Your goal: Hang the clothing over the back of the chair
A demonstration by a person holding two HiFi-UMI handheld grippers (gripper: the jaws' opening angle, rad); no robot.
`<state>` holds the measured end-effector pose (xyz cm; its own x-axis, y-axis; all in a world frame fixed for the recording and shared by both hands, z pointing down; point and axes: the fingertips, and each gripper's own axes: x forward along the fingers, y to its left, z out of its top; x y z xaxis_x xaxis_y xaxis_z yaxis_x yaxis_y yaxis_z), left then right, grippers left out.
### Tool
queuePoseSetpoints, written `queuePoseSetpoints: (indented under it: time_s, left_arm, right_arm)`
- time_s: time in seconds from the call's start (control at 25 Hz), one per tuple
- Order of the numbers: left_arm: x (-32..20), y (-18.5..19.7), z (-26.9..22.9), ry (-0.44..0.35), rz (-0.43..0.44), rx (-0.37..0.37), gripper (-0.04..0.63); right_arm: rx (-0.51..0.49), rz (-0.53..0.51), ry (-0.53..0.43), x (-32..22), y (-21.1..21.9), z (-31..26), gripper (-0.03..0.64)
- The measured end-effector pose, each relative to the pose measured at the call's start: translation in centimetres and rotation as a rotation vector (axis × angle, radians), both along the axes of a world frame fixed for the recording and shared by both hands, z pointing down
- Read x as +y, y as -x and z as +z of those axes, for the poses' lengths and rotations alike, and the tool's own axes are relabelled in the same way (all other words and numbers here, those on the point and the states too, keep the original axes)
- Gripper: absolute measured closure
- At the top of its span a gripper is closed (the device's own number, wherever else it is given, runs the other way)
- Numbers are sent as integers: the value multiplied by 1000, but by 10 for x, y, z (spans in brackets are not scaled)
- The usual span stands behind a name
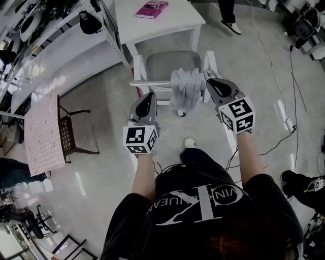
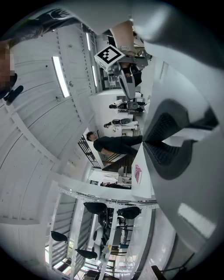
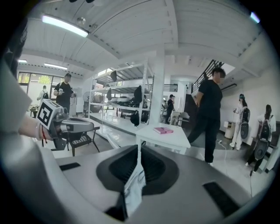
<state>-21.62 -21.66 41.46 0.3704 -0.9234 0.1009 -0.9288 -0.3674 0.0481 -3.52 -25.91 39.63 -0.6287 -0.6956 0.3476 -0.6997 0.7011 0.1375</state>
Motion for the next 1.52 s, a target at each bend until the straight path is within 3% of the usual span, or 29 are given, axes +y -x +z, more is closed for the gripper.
queuePoseSetpoints:
  time_s: [0.6, 1.52]
  left_arm:
    - [29, 7, -5, -21, -5, -9, 584]
    - [61, 13, -21, -78, -30, -23, 586]
  right_arm:
    - [-91, 89, -51, 35, -17, -6, 583]
    - [-145, 151, -120, 71, -31, -15, 584]
